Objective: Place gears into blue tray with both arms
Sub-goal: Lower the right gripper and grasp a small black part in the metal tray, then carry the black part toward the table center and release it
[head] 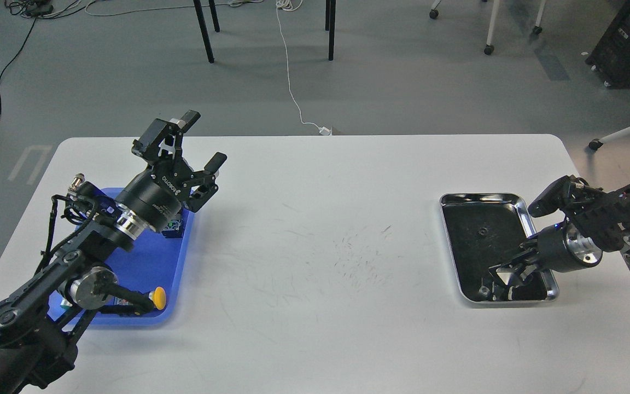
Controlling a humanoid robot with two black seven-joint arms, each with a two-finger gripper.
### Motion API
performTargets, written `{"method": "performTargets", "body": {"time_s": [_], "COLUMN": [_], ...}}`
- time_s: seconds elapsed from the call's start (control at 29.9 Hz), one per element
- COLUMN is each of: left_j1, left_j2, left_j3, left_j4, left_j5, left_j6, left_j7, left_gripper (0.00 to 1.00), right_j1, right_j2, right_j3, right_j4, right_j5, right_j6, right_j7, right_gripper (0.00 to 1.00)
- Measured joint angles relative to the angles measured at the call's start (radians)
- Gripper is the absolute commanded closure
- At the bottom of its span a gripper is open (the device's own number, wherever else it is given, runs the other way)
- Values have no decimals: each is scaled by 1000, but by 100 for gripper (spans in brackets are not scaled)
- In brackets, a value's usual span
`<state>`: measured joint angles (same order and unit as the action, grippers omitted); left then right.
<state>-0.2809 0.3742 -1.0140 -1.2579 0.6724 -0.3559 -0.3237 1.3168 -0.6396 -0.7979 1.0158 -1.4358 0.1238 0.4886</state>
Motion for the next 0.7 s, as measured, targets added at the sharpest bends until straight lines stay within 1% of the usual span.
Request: {"method": "performTargets", "body": {"time_s": [0.13, 0.23, 0.3, 0.43, 0.7], "left_j1": [0, 0, 0, 0, 2], "left_j2": [-1, -1, -1, -1, 2], "left_j3": [1, 1, 1, 1, -1], "left_j4": [0, 0, 0, 0, -1], "left_j5": [0, 0, 0, -1, 0], "left_j6": [0, -1, -1, -1, -6], "left_j7": [0, 0, 0, -1, -1], "left_gripper": [2, 2, 2, 2, 2], "right_j1": [0, 0, -1, -1, 20], "right_j2": [0, 0, 1, 1, -5], "right_j3": [0, -1, -1, -1, 2], "right_j4": [2, 3, 3, 4, 24], "right_j5": [0, 0, 0, 0, 2], "right_j6": [4, 8, 10, 13, 14], "right_j7": [0, 0, 0, 0, 0], "right_gripper": [72, 74, 78, 82, 82]}}
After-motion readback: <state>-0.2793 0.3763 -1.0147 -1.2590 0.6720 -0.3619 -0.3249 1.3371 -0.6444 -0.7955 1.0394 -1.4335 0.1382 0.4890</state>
